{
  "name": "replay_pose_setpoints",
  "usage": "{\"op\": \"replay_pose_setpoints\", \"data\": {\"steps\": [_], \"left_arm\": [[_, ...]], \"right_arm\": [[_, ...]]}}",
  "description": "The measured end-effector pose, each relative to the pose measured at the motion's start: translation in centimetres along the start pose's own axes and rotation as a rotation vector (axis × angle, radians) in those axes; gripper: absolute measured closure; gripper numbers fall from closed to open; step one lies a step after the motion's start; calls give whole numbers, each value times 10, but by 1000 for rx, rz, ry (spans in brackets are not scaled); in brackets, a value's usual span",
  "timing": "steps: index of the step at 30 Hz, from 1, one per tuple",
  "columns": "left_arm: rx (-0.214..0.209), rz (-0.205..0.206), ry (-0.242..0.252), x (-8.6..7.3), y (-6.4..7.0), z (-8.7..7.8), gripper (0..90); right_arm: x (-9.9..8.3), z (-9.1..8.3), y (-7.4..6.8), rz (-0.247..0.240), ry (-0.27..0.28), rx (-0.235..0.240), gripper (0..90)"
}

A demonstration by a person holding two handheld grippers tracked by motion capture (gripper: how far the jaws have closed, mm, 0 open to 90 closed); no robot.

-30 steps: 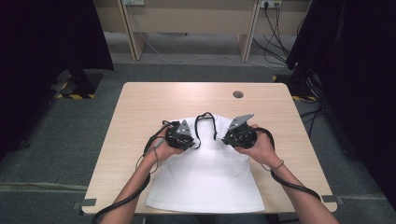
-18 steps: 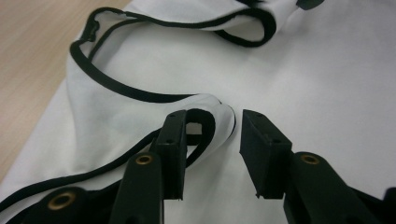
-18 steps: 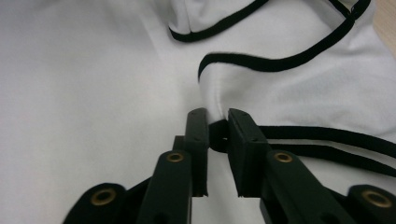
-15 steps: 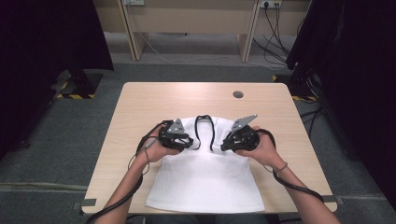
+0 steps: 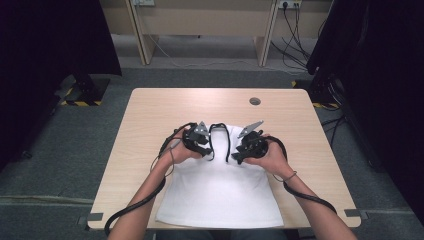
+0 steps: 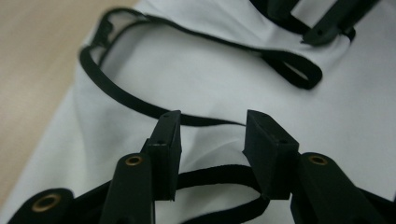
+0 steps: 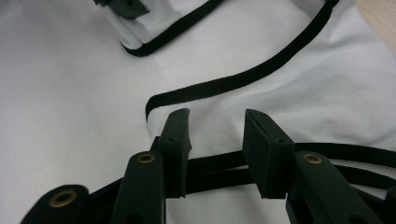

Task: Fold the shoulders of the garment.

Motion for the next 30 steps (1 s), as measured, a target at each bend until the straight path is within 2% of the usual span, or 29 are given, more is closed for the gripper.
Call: {"op": "replay_pose_setpoints", "data": {"steps": [5, 8, 9, 10, 11, 12, 13, 14, 15, 17, 18, 19, 20, 21, 22, 23, 25, 26, 27, 28, 29, 30], "left_arm": [[-3, -3, -22, -11, 2, 2, 551], [-3, -12, -14, -12, 1, 3, 547], [7, -17, 8, -13, 1, 1, 541], [7, -17, 8, -13, 1, 1, 494], [7, -17, 8, -13, 1, 1, 494], [63, -80, 114, -15, 1, -7, 494], [63, -80, 114, -15, 1, -7, 365], [63, -80, 114, -15, 1, -7, 365], [63, -80, 114, -15, 1, -7, 365], [63, -80, 114, -15, 1, -7, 365], [96, -111, 145, -16, 2, -10, 365], [96, -111, 145, -16, 2, -10, 292], [96, -111, 145, -16, 2, -10, 292], [114, -148, 180, -17, 1, -14, 292], [114, -148, 180, -17, 1, -14, 254], [128, -178, 204, -19, 2, -19, 254], [128, -178, 204, -19, 2, -19, 222], [143, -199, 222, -22, 2, -25, 222], [143, -199, 222, -22, 2, -25, 194], [143, -199, 222, -22, 2, -25, 194], [159, -230, 248, -25, 3, -30, 194], [159, -230, 248, -25, 3, -30, 161]], "right_arm": [[-2, 2, -2, -12, -12, -12, 607], [-4, 4, -2, -10, -18, -16, 600], [-5, 5, -2, -10, -20, -17, 596], [-5, 5, -2, -10, -20, -17, 596], [-7, 7, -2, -1, -18, -15, 596], [-7, 7, -2, -1, -18, -15, 580], [-7, 7, -2, -1, -18, -15, 580], [-8, -5, 4, 58, 38, -42, 580], [-8, -5, 4, 58, 38, -42, 461], [-8, -5, 4, 58, 38, -42, 461], [-8, -5, 4, 58, 38, -42, 461], [-8, -5, 4, 58, 38, -42, 461], [-9, -10, 7, 87, 53, -49, 461], [-9, -10, 7, 87, 53, -49, 422], [-9, -10, 7, 87, 53, -49, 422], [-10, -13, 9, 107, 61, -51, 385], [-12, -16, 12, 125, 70, -49, 385], [-12, -16, 12, 125, 70, -49, 343], [-12, -16, 12, 125, 70, -49, 343], [-14, -20, 14, 145, 82, -50, 314], [-14, -20, 14, 145, 82, -50, 314], [-14, -20, 14, 145, 82, -50, 314]]}}
Point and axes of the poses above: each handheld gripper's, and its own axes: z roughly forward along the jaws, x roughly out of its top, y roughly to its right, the point moved 2 cm from there along z, roughly forward along the jaws, and after that the axes turned 1 degree about -x, right-handed, at the moved point
